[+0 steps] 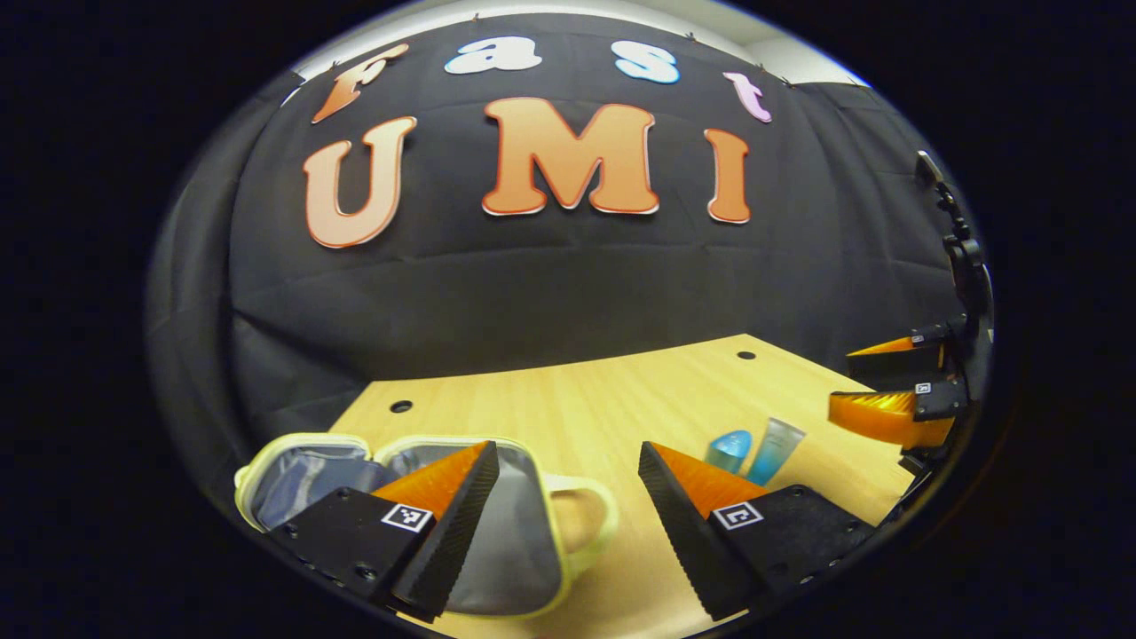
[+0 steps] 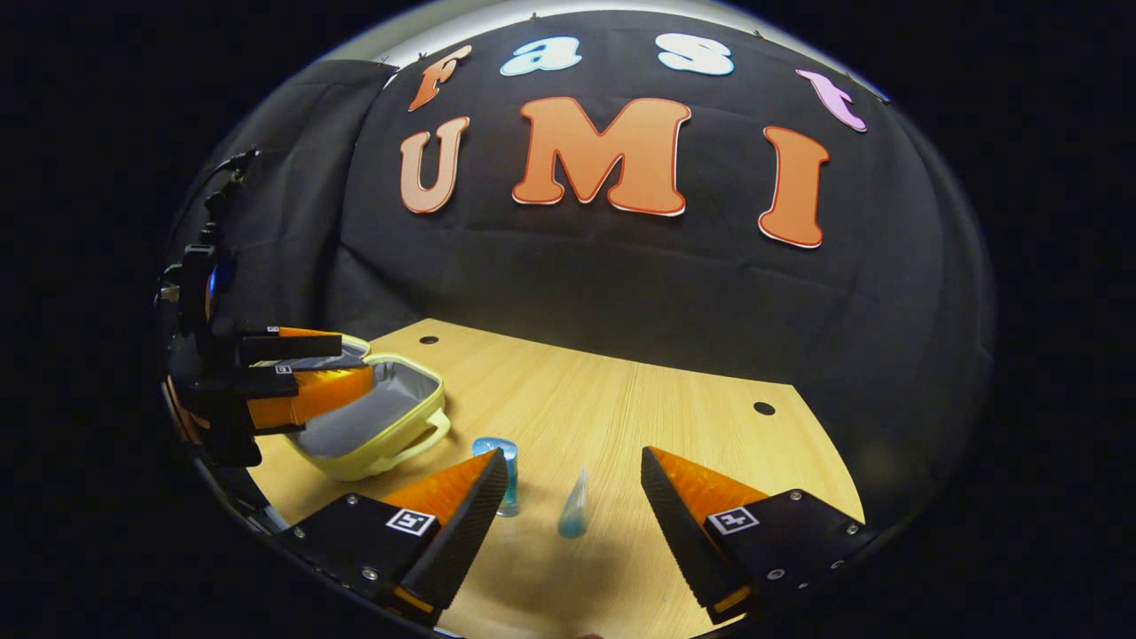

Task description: First open the suitcase, pack the skin care products into it, and then close the suitcase.

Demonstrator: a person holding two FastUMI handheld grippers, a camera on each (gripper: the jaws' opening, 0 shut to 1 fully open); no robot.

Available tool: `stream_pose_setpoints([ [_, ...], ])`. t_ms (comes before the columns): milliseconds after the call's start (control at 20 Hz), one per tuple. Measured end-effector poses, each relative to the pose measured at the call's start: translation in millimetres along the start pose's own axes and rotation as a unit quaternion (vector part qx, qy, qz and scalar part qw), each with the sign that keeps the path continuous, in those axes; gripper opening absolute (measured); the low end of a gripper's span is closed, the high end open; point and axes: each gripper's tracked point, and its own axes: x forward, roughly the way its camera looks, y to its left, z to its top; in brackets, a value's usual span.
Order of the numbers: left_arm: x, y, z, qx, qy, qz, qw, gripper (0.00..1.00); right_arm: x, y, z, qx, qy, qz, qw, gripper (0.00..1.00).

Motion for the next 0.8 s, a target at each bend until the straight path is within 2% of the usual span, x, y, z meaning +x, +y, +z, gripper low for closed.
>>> stream_pose_setpoints([
  [350,43.6,-88.6,-59.7,0.010,0.025,-0.078,0.997,0.99,5.2,-13.5,-46.5,0.005,0.023,-0.003,1.000,0.96],
  [600,80.0,-113.2,-85.1,0.011,0.038,-0.124,0.991,0.98,11.4,-20.8,-61.8,0.003,0.026,-0.014,1.000,0.96],
  [800,98.9,-130.5,-95.8,0.019,0.047,-0.146,0.988,0.92,21.8,-23.0,-80.1,0.009,0.036,-0.016,0.999,0.96],
])
